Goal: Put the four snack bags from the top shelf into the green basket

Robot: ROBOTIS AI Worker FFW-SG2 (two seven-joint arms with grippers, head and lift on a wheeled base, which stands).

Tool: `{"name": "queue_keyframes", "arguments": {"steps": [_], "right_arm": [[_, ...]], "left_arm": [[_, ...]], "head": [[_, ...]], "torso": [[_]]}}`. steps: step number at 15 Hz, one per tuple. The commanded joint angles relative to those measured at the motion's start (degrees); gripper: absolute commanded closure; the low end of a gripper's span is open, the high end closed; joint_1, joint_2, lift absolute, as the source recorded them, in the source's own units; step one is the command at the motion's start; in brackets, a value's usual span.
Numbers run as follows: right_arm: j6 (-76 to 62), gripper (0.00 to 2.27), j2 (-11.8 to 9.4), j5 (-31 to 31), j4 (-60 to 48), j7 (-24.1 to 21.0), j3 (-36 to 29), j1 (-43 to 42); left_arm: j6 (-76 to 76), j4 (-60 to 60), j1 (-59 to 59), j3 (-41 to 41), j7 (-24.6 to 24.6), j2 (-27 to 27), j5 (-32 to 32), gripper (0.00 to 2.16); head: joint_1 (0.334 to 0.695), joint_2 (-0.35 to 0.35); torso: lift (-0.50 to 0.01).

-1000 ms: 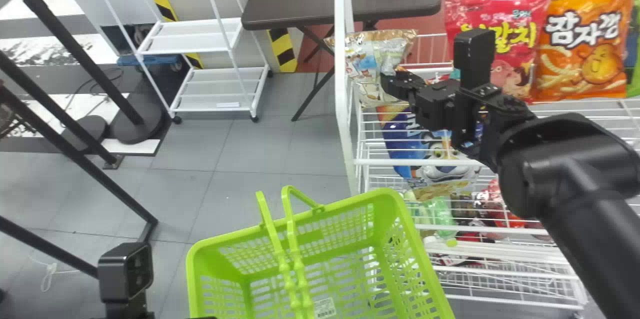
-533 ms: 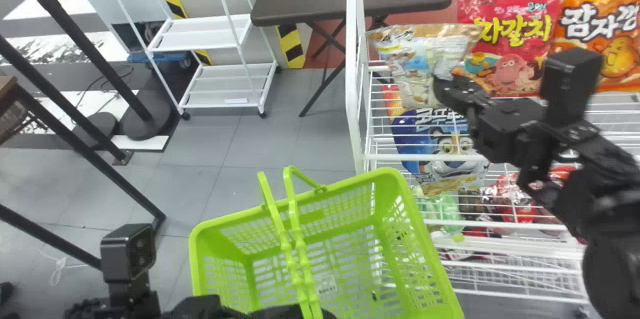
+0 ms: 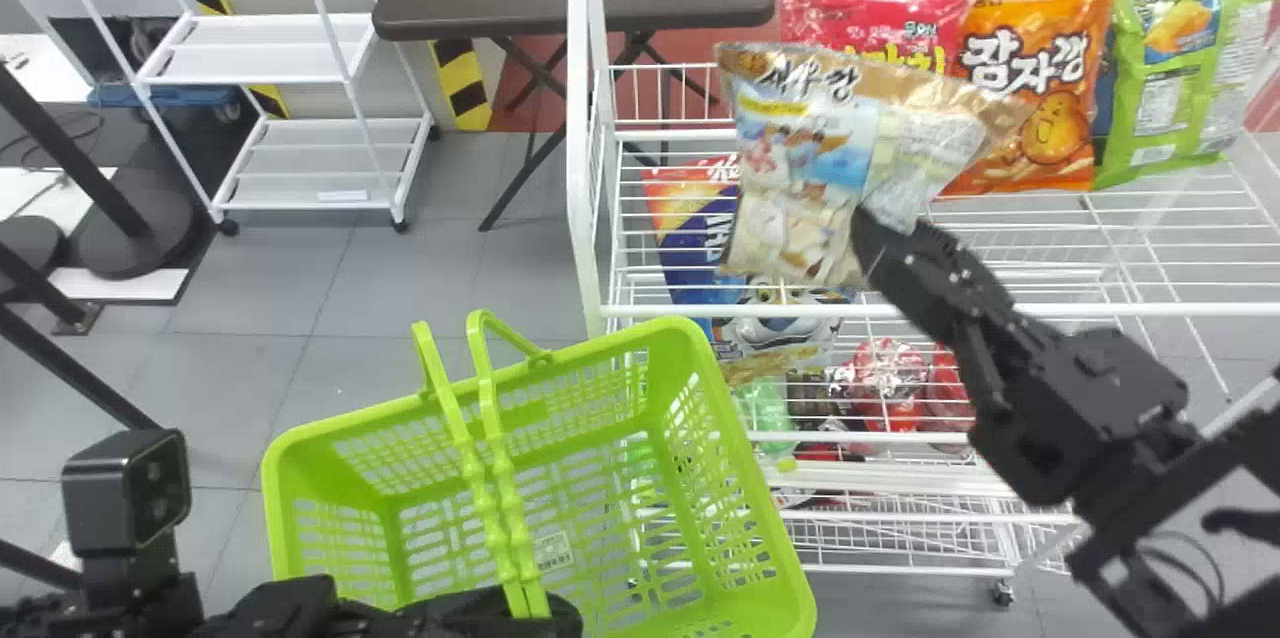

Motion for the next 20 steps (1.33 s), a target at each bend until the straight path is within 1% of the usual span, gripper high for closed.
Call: {"name": "queue_keyframes", "arguments": {"steps": [1, 2, 3, 5, 7, 8, 9, 10, 11, 12, 13, 14, 15, 16, 17, 18, 20], "right_arm": [[13.35, 2.25, 0.31, -3.43, -2.69, 0.41, 0.37, 1.04], [18.09, 2.25, 0.31, -3.52, -2.95, 0.41, 0.90, 0.95], [21.08, 2.25, 0.31, -3.52, -2.86, 0.41, 1.16, 0.95], [25.30, 2.25, 0.26, -3.17, -1.72, 0.67, 3.27, 0.78], [25.30, 2.25, -1.41, -2.82, 0.74, 0.58, 7.75, -0.54], [26.18, 2.25, -1.76, -1.76, 2.50, -0.12, 10.83, -2.12], [28.82, 2.25, -2.11, -0.09, 4.26, -0.91, 13.73, -4.15], [30.22, 2.25, -2.46, 1.49, 6.72, -2.67, 16.89, -6.25], [31.45, 2.25, -2.81, 3.51, 9.27, -4.87, 19.71, -8.45], [31.80, 2.25, -3.08, 4.13, 11.81, -6.10, 21.47, -10.30], [33.03, 2.24, -3.17, 4.57, 14.80, -6.54, 23.22, -12.41], [34.79, 2.17, -3.17, 5.09, 17.26, -6.62, 24.72, -14.52], [36.90, 1.74, -3.17, 5.09, 18.58, -6.71, 25.51, -15.83], [37.08, 0.62, -3.17, 5.01, 19.11, -6.62, 25.60, -16.45], [37.08, 0.00, -3.52, 4.65, 19.11, -6.54, 25.16, -16.54], [36.73, 0.00, -4.40, 3.95, 18.49, -6.36, 24.28, -16.54], [37.08, 0.06, -5.54, 2.02, 14.80, -5.31, 18.39, -15.48]], "left_arm": [[0.32, 0.58, -0.30, -0.13, -0.66, -0.43, -0.49, 2.15], [0.49, 0.58, -0.30, -0.04, -0.66, -0.51, -0.58, 2.15], [0.49, 0.58, -0.39, -0.22, -0.66, -0.51, -0.49, 2.15], [0.84, 0.58, -1.09, -0.66, -0.66, -0.69, -0.58, 2.15], [1.37, 0.41, -1.53, -1.71, -0.66, -0.69, -0.93, 2.15], [1.72, 0.41, -1.80, -2.42, -0.66, -0.69, -1.37, 2.15], [2.95, 0.32, -1.97, -3.12, -0.66, -0.69, -1.90, 2.15], [2.95, 0.14, -2.06, -3.30, -0.66, -0.69, -1.90, 2.15], [2.95, 0.14, -2.06, -3.30, -0.66, -0.69, -1.90, 2.15], [3.13, 0.14, -2.06, -3.21, -0.66, -0.78, -1.90, 2.15], [3.13, 0.05, -2.06, -3.21, -0.66, -0.78, -1.90, 2.15], [3.13, 0.05, -2.06, -3.21, -0.66, -0.78, -1.90, 2.15], [3.13, 0.05, -2.06, -3.21, -0.66, -0.78, -1.90, 2.15], [3.13, 0.05, -2.06, -3.30, -0.66, -0.78, -1.90, 2.15], [3.13, 0.05, -2.06, -3.30, -0.66, -0.87, -1.90, 2.15], [3.13, 0.05, -2.15, -3.21, -0.66, -0.87, -1.90, 2.15], [3.13, 0.05, -2.15, -3.30, -0.66, -0.87, -1.99, 2.15]], "head": [[0.695, 0.097], [0.695, 0.116], [0.695, 0.162], [0.695, 0.204], [0.695, 0.237], [0.695, 0.282], [0.695, 0.308], [0.695, 0.332], [0.695, 0.350], [0.695, 0.350], [0.695, 0.350], [0.695, 0.350], [0.695, 0.350], [0.695, 0.350], [0.695, 0.350], [0.695, 0.350], [0.695, 0.350]], "torso": [[-0.003], [-0.003], [-0.003], [-0.003], [-0.003], [-0.003], [-0.003], [-0.003], [-0.003], [-0.003], [-0.003], [-0.003], [-0.003], [-0.003], [-0.003], [-0.003], [-0.003]]}}
